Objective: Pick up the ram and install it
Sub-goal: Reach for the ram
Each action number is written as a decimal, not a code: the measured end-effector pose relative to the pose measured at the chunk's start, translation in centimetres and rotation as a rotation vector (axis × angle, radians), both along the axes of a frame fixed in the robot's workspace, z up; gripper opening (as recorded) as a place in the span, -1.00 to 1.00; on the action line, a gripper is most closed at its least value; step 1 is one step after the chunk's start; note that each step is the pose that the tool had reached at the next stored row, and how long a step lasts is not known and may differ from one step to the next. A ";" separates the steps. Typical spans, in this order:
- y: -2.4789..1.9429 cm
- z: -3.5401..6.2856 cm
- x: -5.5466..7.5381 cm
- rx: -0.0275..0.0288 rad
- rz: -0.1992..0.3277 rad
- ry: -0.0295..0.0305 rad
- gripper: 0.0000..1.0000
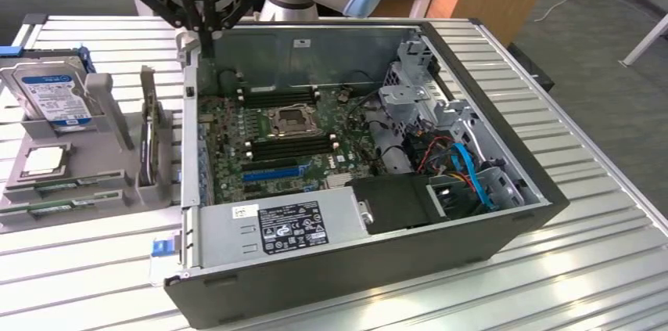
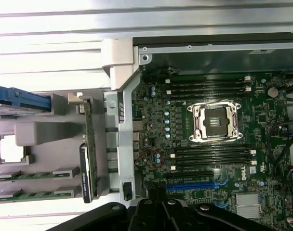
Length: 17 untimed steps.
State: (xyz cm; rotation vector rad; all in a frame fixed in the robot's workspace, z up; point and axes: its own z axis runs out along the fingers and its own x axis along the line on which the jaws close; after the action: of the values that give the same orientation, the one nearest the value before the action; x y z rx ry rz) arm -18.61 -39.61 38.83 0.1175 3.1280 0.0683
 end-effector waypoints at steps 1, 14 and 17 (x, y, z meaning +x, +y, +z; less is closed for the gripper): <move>0.01 -0.01 -0.1 0.0001 0.000 0.0004 -0.80; 0.20 -0.15 -1.2 0.0000 0.000 0.0072 -0.80; 0.24 -0.19 -1.5 0.0000 0.000 0.0086 -0.80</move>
State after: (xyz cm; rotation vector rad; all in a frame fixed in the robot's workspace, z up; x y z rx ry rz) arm -20.07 -39.37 38.65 0.1182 3.1365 0.0680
